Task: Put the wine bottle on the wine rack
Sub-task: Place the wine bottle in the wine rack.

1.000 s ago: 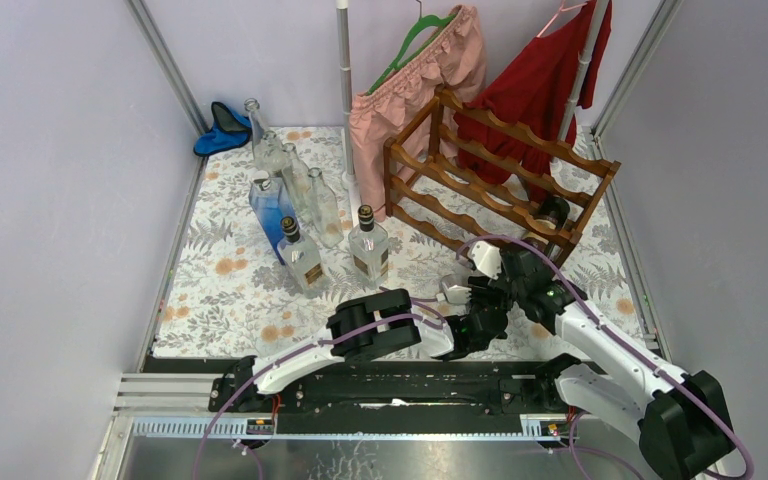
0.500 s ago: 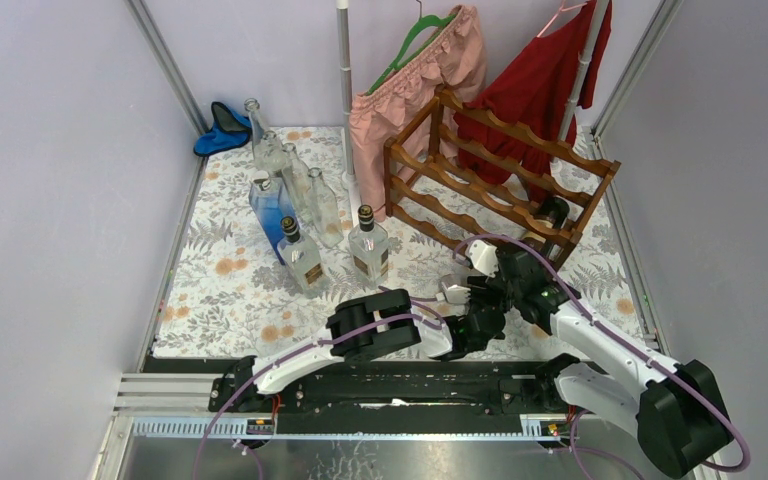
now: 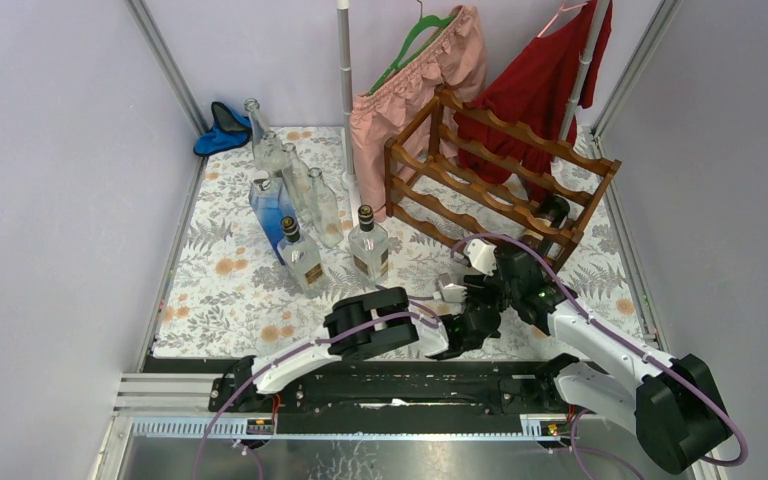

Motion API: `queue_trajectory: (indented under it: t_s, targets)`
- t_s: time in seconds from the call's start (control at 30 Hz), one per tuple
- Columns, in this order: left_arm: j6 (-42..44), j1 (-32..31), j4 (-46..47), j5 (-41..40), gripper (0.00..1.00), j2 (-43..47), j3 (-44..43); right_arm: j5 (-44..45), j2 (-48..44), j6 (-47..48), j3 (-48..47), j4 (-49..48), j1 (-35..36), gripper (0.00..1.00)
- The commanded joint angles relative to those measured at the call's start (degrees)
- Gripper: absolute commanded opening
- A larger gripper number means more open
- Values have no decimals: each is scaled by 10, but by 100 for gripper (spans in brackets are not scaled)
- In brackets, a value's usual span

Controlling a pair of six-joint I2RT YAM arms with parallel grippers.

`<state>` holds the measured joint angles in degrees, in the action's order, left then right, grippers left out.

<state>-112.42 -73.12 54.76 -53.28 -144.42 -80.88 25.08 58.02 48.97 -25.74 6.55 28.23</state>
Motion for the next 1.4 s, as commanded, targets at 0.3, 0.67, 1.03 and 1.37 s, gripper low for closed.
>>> queue_trajectory:
  t_s: [0.3,0.67,1.03,1.37]
  targets:
    - [-83,-31,-7,26,51,-16,67,30,6,9,16,-7,-5,11]
    - [-89,-39,-3,44,52,-15,81,31,-2,5,18,-5,-5,10]
    - [-85,-45,29,52,56,2,111,34,-8,3,21,-3,-6,10]
    - [-83,-55,61,72,60,16,144,34,-15,-2,21,3,-5,10]
